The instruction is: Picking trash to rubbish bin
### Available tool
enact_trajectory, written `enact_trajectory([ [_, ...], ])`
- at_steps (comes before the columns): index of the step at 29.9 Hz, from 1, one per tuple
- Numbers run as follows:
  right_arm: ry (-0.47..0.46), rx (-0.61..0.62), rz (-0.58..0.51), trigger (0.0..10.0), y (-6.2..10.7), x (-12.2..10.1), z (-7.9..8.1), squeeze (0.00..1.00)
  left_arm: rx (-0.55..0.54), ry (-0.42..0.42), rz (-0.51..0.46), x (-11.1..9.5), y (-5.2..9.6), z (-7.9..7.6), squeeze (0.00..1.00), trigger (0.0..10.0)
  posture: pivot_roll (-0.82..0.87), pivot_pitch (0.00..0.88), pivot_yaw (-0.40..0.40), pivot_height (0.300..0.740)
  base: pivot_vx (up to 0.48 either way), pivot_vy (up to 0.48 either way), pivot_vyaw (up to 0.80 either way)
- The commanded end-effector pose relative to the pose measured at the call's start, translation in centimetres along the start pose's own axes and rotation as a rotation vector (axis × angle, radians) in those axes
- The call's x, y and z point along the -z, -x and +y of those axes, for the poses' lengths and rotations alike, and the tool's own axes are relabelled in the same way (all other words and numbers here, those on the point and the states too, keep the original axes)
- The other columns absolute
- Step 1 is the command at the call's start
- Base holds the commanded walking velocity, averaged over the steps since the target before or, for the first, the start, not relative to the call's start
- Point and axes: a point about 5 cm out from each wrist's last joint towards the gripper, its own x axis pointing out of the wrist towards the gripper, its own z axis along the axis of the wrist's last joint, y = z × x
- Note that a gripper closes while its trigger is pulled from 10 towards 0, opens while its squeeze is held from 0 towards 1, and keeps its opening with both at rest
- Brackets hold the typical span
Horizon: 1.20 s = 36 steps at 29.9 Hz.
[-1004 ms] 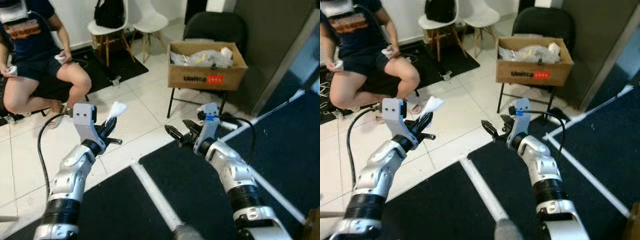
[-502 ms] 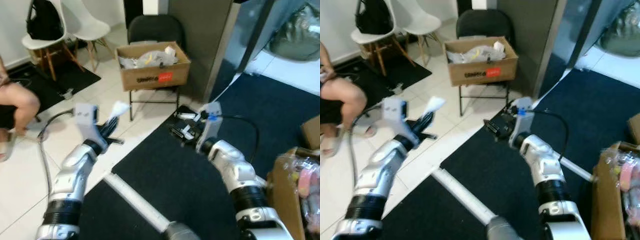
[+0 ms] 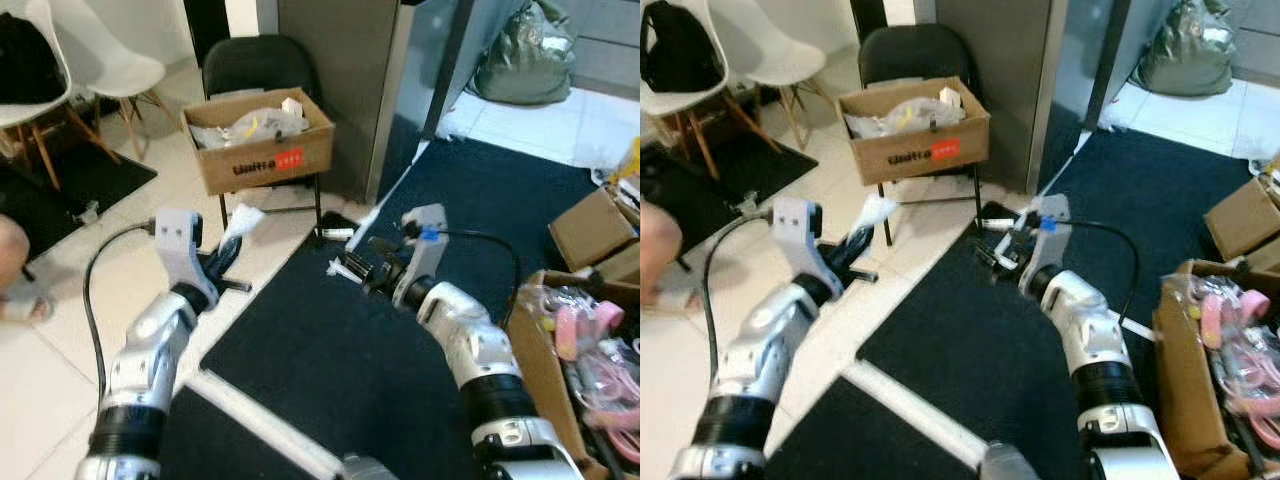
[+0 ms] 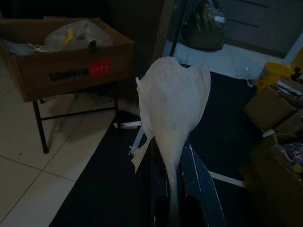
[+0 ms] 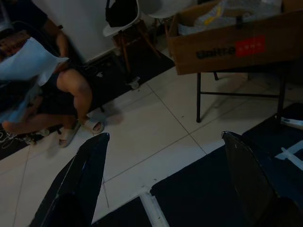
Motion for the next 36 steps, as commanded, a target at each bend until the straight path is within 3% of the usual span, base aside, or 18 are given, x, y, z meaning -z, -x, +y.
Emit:
enact_trajectory([
  [1, -0.002, 0.005, -0.014, 10.0, 0.13, -0.44, -0.17, 0.00, -0.001, -0.025, 0.007, -0.26, -0.02, 0.24, 0.00, 10.0, -0.11, 0.000, 0.055, 0.740, 0.480, 0.000, 0.00],
  [19, 0.020, 0.012, -0.001, 10.0, 0.12, -0.36, -0.21, 0.00, 0.002, -0.034, 0.018, -0.06, -0.13, 0.25, 0.00, 10.0, -0.11, 0.000, 0.057, 0.740, 0.480, 0.000, 0.00],
  [36, 0.022, 0.014, 0.008, 10.0, 0.08, -0.27, -0.31, 0.00, -0.005, -0.034, 0.014, 0.01, -0.28, 0.22, 0.00, 10.0, -0.11, 0.000, 0.050, 0.740, 0.480, 0.000, -0.69],
])
